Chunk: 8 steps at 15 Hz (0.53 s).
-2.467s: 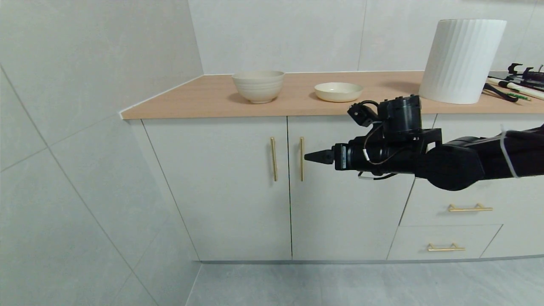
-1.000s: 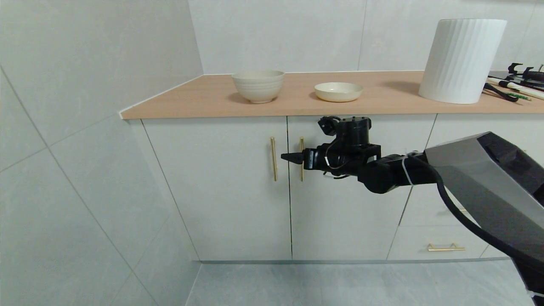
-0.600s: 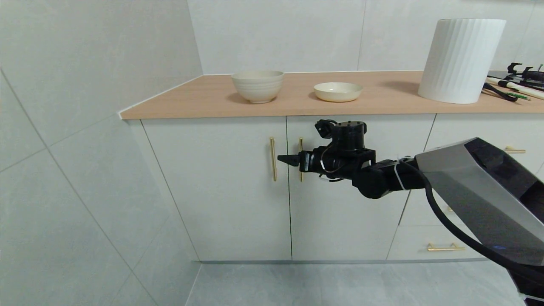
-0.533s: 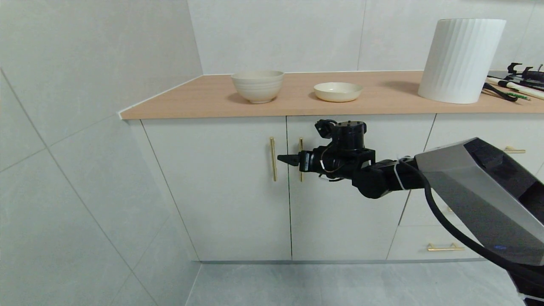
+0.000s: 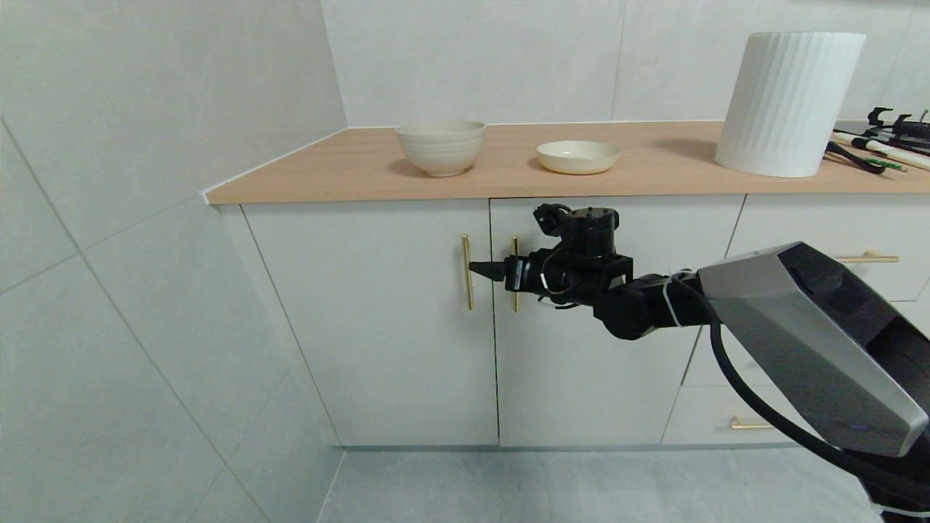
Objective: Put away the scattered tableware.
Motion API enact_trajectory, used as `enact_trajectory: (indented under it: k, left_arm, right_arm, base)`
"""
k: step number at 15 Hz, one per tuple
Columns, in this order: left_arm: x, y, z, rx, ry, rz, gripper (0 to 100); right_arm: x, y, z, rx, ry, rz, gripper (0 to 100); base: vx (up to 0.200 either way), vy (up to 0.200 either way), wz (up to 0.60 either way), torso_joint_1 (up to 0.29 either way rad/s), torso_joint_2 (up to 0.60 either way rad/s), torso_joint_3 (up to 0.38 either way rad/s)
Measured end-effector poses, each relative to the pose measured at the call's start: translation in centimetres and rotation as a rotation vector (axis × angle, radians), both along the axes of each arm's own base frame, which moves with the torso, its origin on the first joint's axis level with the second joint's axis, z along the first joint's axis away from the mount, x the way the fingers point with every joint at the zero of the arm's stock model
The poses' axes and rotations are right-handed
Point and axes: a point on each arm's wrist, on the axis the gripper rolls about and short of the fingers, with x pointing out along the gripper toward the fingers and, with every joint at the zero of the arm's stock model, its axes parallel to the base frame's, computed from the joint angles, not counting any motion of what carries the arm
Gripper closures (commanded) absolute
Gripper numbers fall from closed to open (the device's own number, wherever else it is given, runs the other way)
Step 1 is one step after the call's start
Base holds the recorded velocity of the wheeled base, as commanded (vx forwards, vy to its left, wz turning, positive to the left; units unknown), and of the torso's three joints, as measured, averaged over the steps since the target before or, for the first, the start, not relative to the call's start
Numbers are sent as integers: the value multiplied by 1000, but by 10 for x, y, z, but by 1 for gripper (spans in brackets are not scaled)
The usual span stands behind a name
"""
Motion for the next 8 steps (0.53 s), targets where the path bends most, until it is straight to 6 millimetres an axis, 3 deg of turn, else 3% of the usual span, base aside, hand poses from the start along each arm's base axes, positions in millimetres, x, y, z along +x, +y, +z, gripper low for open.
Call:
enact_trajectory:
  k: [8]
  left_arm:
    - [0,0,0,0,-1,0,0]
  right_arm:
    - [-30,-8,-10,-30,118,76,0]
  base:
    - [0,0,0,0,0,0]
